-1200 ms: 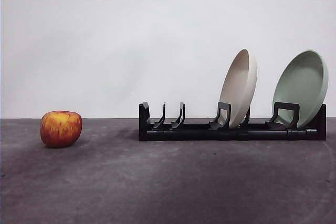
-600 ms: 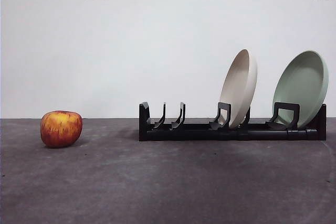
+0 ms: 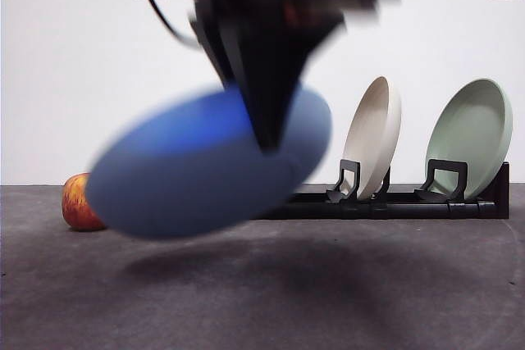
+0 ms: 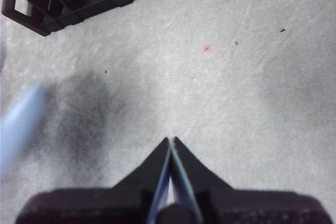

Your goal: Take the blue plate from the plate rack,put the plate on the table,take the apple from the table,put the apple in the plate

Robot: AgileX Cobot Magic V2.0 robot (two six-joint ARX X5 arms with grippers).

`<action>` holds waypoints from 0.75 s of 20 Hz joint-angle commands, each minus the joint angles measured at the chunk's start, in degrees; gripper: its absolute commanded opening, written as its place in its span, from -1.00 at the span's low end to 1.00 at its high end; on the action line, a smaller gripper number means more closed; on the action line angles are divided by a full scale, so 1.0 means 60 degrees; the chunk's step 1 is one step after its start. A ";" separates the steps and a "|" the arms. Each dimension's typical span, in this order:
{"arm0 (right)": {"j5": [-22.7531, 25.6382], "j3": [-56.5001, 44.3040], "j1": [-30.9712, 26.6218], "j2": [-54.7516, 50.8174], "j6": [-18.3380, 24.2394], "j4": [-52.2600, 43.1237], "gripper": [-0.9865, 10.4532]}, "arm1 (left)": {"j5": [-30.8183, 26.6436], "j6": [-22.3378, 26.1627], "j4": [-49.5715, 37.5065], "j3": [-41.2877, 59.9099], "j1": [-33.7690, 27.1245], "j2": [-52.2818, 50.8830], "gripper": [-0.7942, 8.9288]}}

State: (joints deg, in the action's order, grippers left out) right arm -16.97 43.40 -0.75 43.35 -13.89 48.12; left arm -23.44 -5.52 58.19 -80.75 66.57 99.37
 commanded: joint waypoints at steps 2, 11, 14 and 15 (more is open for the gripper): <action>-0.0029 0.0033 0.0004 -0.0007 0.0102 -0.0066 -0.83 | -0.0277 0.0313 -0.0441 0.0302 0.0022 0.0517 -0.85; -0.0033 0.0033 0.0004 -0.0004 0.0098 -0.0255 -0.83 | 0.1311 0.0528 -0.0678 0.0302 -0.0058 0.1759 -0.84; -0.0036 0.0033 0.0007 -0.0007 0.0113 -0.0229 -0.83 | 0.1745 0.0408 -0.0667 0.0299 -0.0080 0.1738 -0.47; -0.0033 0.0033 0.0007 -0.0007 0.0171 -0.0233 -0.82 | 0.1810 0.0415 -0.0619 0.0302 -0.0146 0.1708 -0.17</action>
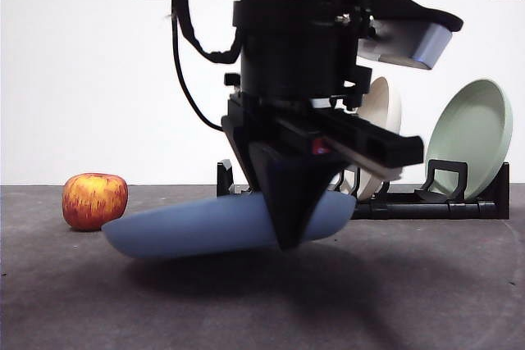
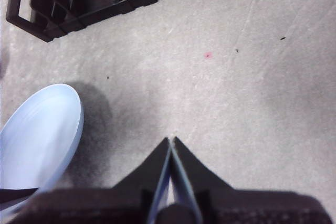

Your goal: Take the blue plate from the plate rack,put the plate on the table,take the apple from the table,put the apple in the plate

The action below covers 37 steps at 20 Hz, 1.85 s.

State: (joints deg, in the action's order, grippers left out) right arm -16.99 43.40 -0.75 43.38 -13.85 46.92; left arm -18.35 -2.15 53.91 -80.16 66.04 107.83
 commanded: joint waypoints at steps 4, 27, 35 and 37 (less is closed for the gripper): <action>-0.0291 0.0033 0.0007 -0.0007 0.0423 -0.0029 -0.68 | 0.1370 -0.0160 0.0281 0.0200 -0.0215 0.0259 0.15; -0.2779 0.8488 0.3825 0.7464 0.0688 -0.0186 0.47 | 0.0605 -0.1949 0.3439 0.0018 -0.0353 -0.8852 -0.60; -0.0776 1.0834 0.6357 1.1049 0.1661 -0.0841 0.68 | -0.0718 -0.2765 0.3577 0.0018 -0.0350 -1.0163 -0.60; -0.0080 1.1628 0.6805 1.1981 0.1745 -0.1169 0.68 | -0.0965 -0.2743 0.3588 0.0018 -0.0353 -1.0196 -0.61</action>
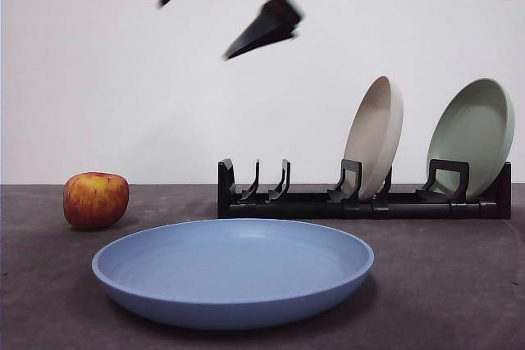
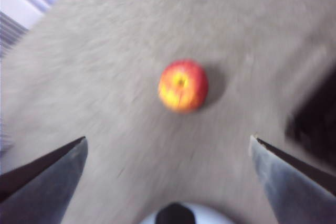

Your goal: Take the blue plate from the plate rack,put the plate on the table,take the apple from the table,put the apple in the plate

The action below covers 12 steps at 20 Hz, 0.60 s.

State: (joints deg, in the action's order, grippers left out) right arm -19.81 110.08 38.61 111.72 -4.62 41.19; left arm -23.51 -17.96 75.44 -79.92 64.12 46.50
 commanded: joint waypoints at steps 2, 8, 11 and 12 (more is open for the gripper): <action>0.1086 0.1290 0.0641 0.1432 0.0350 -0.0437 0.68 | -0.0204 0.0018 0.0004 -0.0022 -0.0073 -0.0033 -0.83; 0.2637 0.2357 0.1392 0.2965 0.0557 -0.1639 0.68 | -0.0342 0.0350 0.0033 -0.0018 -0.0641 -0.0208 -0.85; 0.2918 0.2357 0.1497 0.3417 0.0546 -0.2011 0.68 | -0.0346 0.0608 0.0033 -0.0018 -0.1392 -0.0448 -0.85; 0.2998 0.2357 0.1497 0.3526 0.0455 -0.2186 0.68 | -0.0342 0.0725 0.0036 -0.0015 -0.1639 -0.0510 -0.85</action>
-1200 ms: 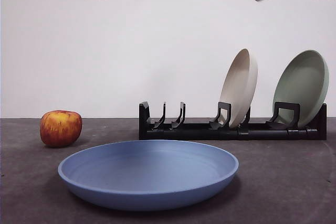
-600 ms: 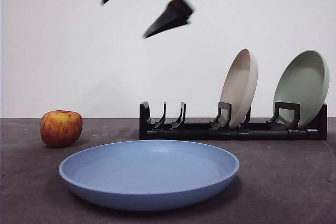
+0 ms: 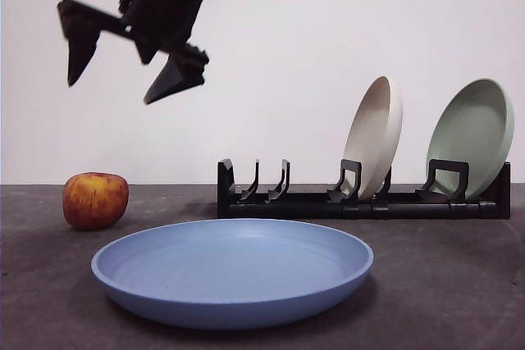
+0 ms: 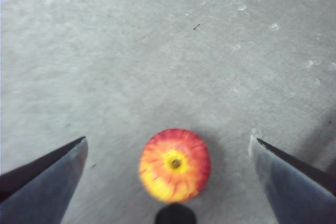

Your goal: Take the blue plate from the plate rack,put the plate on the table,take the apple from the table,put the apple in the plate

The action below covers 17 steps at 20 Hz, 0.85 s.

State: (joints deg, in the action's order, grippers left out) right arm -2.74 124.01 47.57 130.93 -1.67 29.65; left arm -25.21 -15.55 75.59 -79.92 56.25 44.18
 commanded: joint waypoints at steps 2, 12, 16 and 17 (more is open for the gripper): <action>0.0138 0.0036 0.0011 0.0521 -0.0346 -0.0565 0.68 | -0.0051 0.0652 0.0007 -0.0015 -0.0852 -0.0215 -0.85; -0.0157 0.0036 0.0230 0.1661 -0.1246 -0.1096 0.68 | 0.0018 0.1898 0.0007 -0.0015 -0.2452 -0.0393 -0.85; -0.0335 0.0036 0.0342 0.2098 -0.1519 -0.1231 0.68 | 0.0015 0.2306 0.0007 -0.0011 -0.2779 -0.0441 -0.85; -0.0331 0.0036 0.0353 0.2189 -0.1530 -0.1231 0.68 | 0.0007 0.2422 0.0007 -0.0011 -0.2852 -0.0448 -0.85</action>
State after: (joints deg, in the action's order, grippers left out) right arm -4.49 124.29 49.36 142.17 -9.91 22.28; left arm -25.10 -2.48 75.81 -79.92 39.33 41.80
